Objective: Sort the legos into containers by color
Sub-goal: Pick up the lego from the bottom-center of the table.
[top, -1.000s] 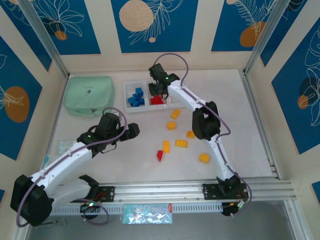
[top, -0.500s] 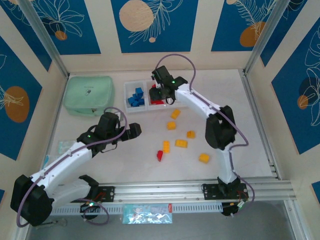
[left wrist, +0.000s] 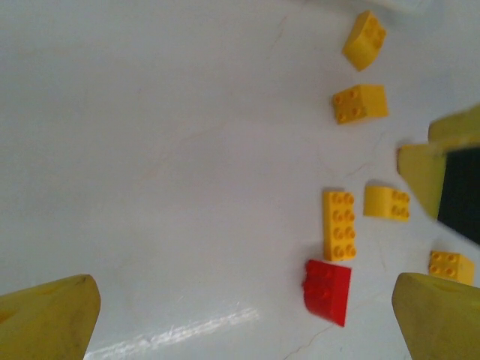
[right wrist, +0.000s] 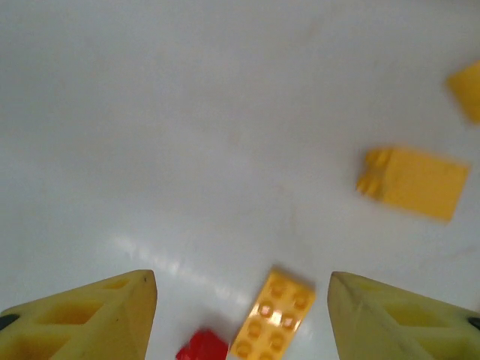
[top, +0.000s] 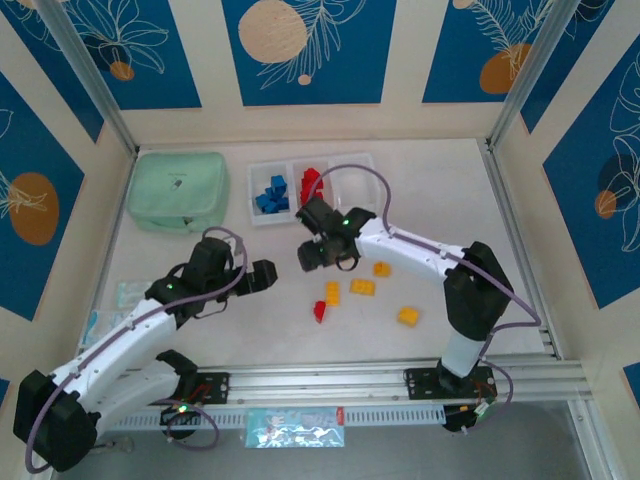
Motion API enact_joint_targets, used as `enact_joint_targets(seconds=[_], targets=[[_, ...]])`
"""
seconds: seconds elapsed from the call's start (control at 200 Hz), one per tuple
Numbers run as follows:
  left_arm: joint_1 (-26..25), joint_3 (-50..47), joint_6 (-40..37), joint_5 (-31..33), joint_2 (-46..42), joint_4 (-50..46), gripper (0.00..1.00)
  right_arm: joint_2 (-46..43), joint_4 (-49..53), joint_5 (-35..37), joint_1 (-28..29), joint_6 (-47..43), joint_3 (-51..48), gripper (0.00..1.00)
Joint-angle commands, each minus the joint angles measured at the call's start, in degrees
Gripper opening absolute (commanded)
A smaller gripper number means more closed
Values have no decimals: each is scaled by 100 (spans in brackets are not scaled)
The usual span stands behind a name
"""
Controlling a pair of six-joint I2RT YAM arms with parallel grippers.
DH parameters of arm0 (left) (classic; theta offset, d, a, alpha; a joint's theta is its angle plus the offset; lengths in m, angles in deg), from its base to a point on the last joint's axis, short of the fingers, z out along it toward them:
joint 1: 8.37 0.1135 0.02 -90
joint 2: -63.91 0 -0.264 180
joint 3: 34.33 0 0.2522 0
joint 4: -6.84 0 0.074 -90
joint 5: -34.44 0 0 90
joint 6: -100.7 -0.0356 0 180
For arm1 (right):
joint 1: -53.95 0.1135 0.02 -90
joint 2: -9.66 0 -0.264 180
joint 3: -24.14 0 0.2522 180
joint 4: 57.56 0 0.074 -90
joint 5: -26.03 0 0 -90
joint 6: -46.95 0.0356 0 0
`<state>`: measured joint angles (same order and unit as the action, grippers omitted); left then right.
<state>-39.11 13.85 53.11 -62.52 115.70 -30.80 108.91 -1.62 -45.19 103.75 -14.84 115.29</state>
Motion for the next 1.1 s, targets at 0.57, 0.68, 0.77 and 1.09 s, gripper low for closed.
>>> enact_joint_targets(seconds=[0.57, 0.68, 0.77, 1.09], targets=[[56, -620, 282, 63, -978, -594, 99, 188, 175, -50, 1128, 2213, -961, 61], [60, -620, 301, 66, -951, -578, 99, 358, 80, -66, 1104, 2231, -911, 59], [62, -652, 311, 62, -960, -556, 99, 459, -8, -83, 1085, 2207, -883, 54], [60, -634, 320, 90, -968, -541, 99, 549, -218, -160, 1076, 1982, -892, 32]])
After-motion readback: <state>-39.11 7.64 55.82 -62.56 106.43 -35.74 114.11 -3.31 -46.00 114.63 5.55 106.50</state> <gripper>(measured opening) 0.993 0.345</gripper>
